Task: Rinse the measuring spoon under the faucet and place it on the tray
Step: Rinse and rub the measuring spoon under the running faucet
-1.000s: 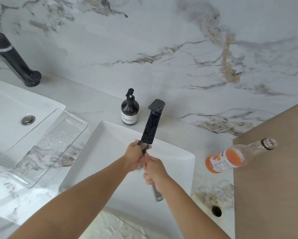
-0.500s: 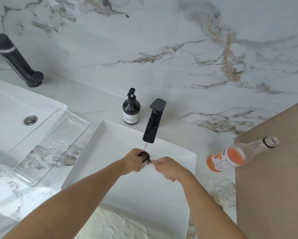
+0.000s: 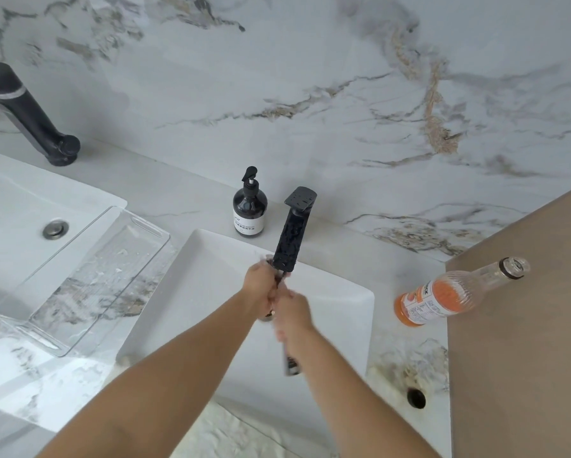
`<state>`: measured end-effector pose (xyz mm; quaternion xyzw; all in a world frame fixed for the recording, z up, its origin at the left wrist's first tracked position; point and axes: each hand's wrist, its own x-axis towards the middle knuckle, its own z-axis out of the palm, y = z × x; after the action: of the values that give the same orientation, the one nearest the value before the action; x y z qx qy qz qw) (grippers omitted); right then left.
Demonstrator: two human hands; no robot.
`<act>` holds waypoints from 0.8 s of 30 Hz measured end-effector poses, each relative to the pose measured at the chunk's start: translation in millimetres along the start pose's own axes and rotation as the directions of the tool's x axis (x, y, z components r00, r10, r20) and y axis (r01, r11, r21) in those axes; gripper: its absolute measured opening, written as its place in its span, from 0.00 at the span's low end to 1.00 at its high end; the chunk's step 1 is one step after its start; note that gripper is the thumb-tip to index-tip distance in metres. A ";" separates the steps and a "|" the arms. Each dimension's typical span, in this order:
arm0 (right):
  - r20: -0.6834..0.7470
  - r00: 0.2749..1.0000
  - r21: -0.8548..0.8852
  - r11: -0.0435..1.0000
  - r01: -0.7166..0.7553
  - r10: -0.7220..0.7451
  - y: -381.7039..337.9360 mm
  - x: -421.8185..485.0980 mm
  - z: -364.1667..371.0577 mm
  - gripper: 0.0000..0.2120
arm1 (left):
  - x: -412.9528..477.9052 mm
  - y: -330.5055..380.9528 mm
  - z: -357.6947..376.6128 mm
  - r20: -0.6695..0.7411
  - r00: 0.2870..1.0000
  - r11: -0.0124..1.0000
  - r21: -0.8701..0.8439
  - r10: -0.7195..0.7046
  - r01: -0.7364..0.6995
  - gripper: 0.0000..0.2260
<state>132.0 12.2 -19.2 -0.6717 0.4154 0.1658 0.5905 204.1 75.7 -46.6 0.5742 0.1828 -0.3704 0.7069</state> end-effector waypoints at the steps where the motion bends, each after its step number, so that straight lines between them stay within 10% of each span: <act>1: 0.036 0.994 0.140 0.984 -0.108 0.104 3.3 -4.8 12.7 0.21 | 0.0 0.8 0.5 -0.001 1.000 0.999 0.041 -0.021 0.021 0.12; 7: 0.244 0.969 -0.394 0.917 0.055 0.047 -11.2 4.7 -57.3 0.20 | -9.3 24.1 -32.2 0.211 0.960 0.890 0.451 -0.186 0.073 0.21; 13: -0.013 0.999 0.146 0.989 -0.038 0.041 18.8 -4.9 16.0 0.22 | 0.3 -6.3 -0.9 0.054 0.996 0.995 -0.060 -0.074 0.077 0.10; 19: 0.220 0.975 -0.396 0.913 0.100 -0.011 -1.8 9.4 -64.0 0.21 | -0.5 -0.4 -24.9 0.190 0.980 0.961 0.278 -0.064 0.009 0.16; 24: -0.064 0.998 0.067 0.998 0.019 -0.015 20.1 -8.7 3.1 0.20 | -1.6 -10.6 9.9 -0.027 0.999 0.998 -0.058 -0.027 0.026 0.09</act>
<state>112.5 19.0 -26.9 -0.6599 0.4336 0.1251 0.6007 193.6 66.2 -50.0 0.5563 0.2107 -0.3663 0.7155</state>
